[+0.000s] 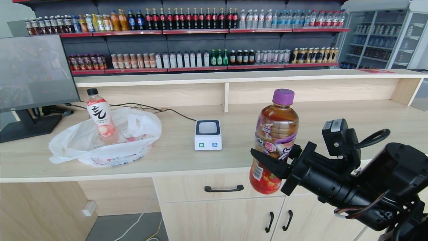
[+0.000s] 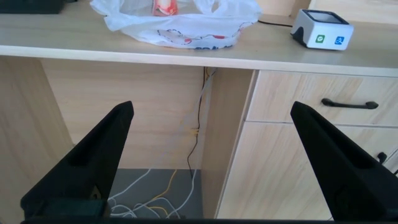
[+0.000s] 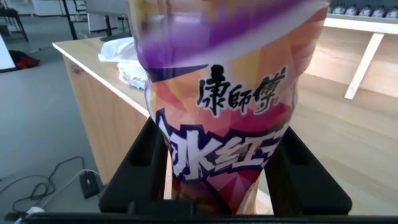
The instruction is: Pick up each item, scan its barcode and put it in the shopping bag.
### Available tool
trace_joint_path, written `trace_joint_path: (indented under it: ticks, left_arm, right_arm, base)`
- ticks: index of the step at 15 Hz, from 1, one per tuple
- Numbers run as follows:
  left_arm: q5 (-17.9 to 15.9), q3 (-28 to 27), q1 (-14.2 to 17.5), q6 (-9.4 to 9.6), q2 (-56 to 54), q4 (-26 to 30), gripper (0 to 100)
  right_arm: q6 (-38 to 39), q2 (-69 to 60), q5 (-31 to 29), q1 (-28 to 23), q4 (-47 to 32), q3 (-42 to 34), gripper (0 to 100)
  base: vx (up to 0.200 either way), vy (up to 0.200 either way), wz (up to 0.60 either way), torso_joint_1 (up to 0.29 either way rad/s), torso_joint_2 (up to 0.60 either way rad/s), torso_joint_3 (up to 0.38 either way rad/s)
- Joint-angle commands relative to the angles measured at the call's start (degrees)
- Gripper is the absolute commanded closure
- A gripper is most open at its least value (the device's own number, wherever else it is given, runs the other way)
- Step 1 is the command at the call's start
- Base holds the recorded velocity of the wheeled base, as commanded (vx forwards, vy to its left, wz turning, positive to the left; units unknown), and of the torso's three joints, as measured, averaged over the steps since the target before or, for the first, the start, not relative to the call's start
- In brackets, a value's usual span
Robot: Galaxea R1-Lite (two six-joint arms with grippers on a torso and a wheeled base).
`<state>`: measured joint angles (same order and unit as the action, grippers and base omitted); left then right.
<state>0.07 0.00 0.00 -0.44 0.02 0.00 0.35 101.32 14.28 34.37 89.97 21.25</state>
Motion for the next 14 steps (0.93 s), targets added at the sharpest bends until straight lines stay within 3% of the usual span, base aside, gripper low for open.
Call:
trace_joint_path:
  ticks: [1, 14]
  left_arm:
    - [0.0, 0.0, 0.1, 0.00, 0.0, 0.1, 0]
    - [0.0, 0.0, 0.1, -0.26, 0.0, 0.0, 0]
  right_arm:
    - [0.0, 0.1, 0.0, 0.0, 0.0, 0.0, 100]
    - [-1.0, 7.8, -0.1, -0.1, 0.0, 4.9, 100]
  base:
    - [0.000, 0.200, 0.00, -0.007, 0.00, 0.002]
    - [0.000, 0.200, 0.00, 0.003, 0.00, 0.003]
